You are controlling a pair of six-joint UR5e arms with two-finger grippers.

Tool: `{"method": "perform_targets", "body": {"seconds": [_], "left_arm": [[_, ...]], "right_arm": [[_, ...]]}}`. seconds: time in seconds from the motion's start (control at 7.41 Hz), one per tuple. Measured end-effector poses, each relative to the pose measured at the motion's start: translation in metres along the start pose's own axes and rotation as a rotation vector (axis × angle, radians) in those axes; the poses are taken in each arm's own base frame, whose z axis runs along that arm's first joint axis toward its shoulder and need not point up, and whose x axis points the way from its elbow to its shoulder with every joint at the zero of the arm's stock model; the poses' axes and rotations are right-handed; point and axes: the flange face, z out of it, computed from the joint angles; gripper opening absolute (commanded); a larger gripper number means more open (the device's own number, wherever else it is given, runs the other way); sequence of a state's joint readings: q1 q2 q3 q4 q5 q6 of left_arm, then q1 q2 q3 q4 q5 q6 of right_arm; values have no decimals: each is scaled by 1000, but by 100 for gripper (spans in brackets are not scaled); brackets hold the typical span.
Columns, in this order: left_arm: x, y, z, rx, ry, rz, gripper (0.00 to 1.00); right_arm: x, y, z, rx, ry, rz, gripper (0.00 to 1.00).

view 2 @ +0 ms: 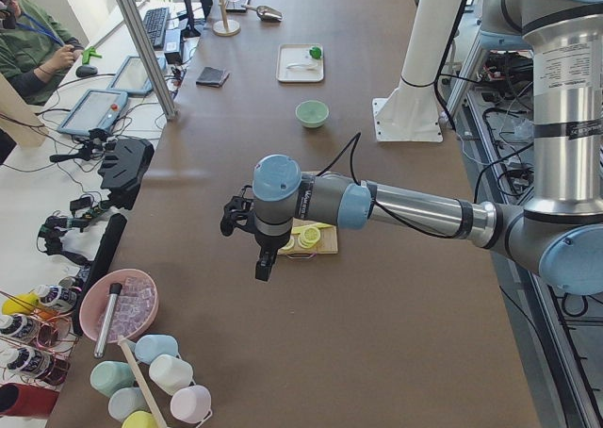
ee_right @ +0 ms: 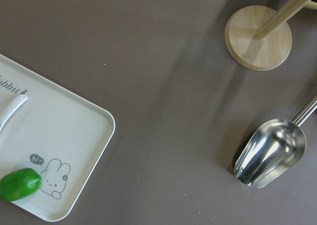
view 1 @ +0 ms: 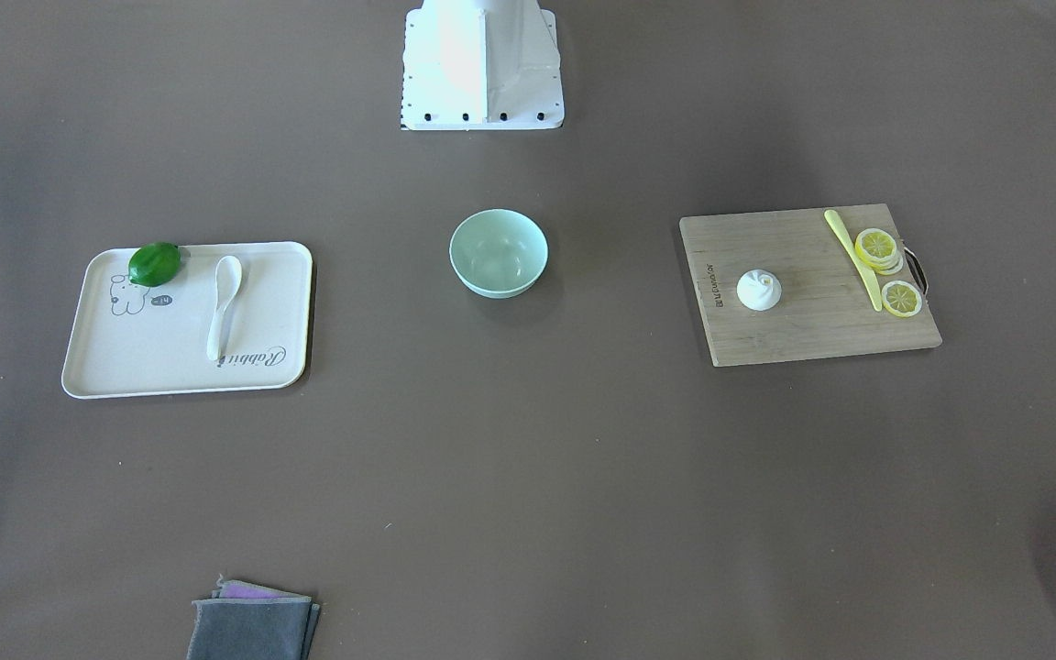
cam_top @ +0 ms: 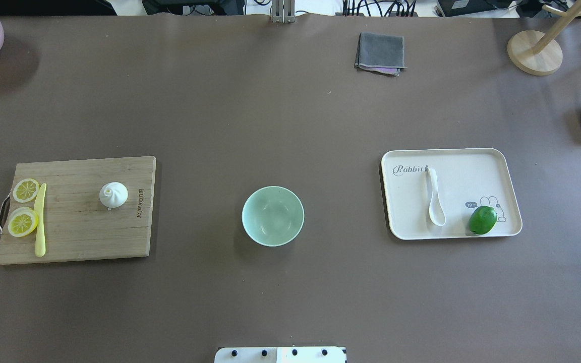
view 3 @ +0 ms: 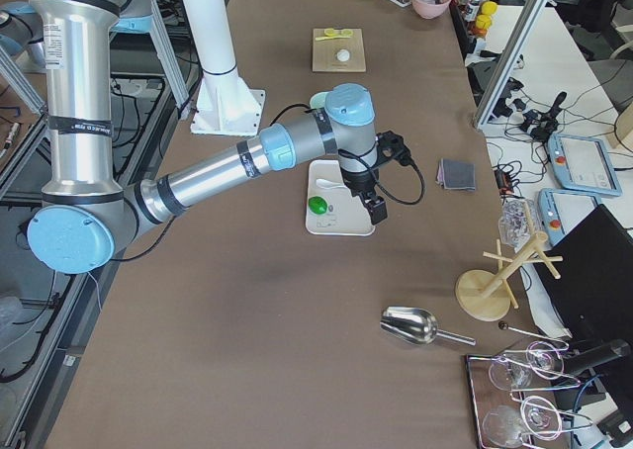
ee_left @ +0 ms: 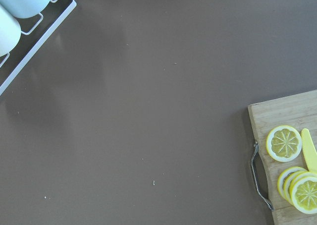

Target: Put spoon and bun in bowl

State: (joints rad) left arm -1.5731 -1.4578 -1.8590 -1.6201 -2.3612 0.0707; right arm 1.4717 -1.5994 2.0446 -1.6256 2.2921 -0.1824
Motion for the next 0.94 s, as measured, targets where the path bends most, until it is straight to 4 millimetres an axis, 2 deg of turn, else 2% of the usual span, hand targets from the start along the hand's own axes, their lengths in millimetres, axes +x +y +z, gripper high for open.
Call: {"method": "perform_targets", "body": {"seconds": [0.4, 0.54, 0.67, 0.81, 0.94], "left_arm": [[-9, -17, 8, 137, -6, 73, 98], [-9, -19, 9, 164, -4, 62, 98], [-10, -20, 11, 193, -3, 71, 98], [-15, -18, 17, 210, -1, 80, 98], [-19, -16, 21, 217, 0, 85, 98]], "right_arm": [[1, -2, 10, 3, -16, 10, 100], [-13, -16, 20, -2, -28, 47, 100], [-49, -45, 41, -19, -32, 127, 100], [-100, -75, 70, -31, -11, 212, 100], [-154, -93, 104, -22, 13, 289, 99]]}}
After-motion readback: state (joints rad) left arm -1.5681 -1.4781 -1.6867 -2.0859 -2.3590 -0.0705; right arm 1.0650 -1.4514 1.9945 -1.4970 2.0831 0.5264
